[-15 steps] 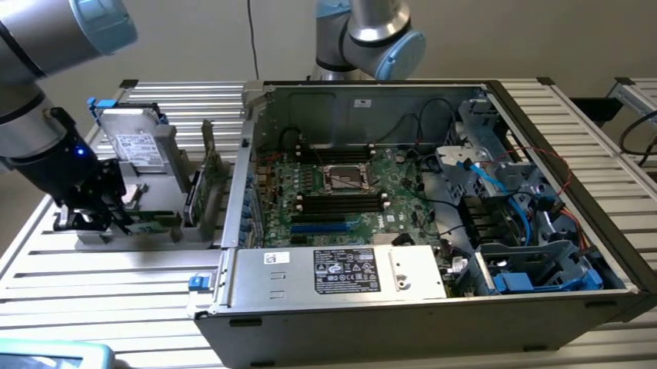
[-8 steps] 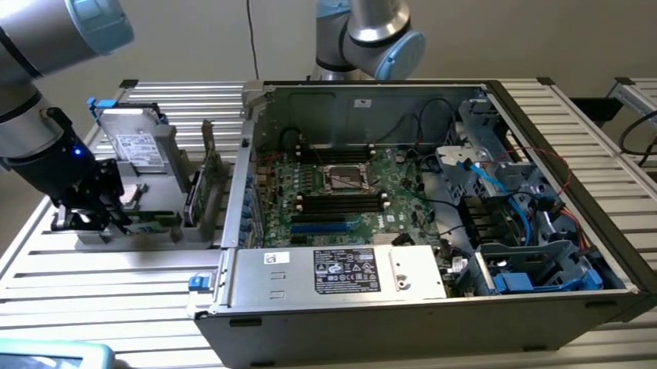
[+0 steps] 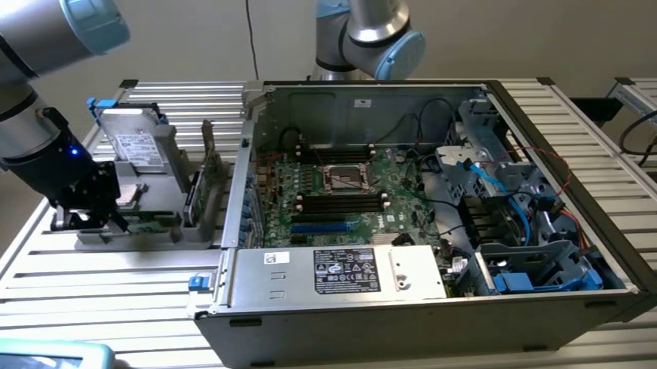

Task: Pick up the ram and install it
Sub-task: 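Pick up the ram and move it above insertion slot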

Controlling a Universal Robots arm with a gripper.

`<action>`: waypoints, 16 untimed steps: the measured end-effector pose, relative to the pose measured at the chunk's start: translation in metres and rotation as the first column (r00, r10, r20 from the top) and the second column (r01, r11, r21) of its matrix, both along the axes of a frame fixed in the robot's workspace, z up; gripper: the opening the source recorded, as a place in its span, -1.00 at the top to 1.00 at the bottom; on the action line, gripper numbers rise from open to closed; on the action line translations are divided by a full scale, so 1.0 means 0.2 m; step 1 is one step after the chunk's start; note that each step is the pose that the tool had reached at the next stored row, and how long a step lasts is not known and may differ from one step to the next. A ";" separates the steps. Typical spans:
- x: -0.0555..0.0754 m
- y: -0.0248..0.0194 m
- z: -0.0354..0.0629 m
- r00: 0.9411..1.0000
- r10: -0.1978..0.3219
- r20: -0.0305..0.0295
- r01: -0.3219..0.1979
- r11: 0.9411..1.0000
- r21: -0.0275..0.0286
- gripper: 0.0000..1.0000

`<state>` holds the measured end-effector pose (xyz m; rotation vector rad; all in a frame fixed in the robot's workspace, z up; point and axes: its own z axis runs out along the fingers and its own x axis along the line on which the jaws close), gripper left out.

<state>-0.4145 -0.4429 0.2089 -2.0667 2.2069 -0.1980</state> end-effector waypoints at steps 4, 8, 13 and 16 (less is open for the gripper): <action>0.00 0.000 0.000 1.000 0.000 0.001 0.000 1.000 0.000 0.75; -0.01 -0.002 0.045 1.000 0.000 0.001 0.000 1.000 0.000 0.75; -0.01 -0.015 0.149 1.000 0.000 0.000 0.000 1.000 0.000 0.75; -0.01 -0.028 0.207 1.000 0.000 -0.004 0.000 1.000 0.000 0.75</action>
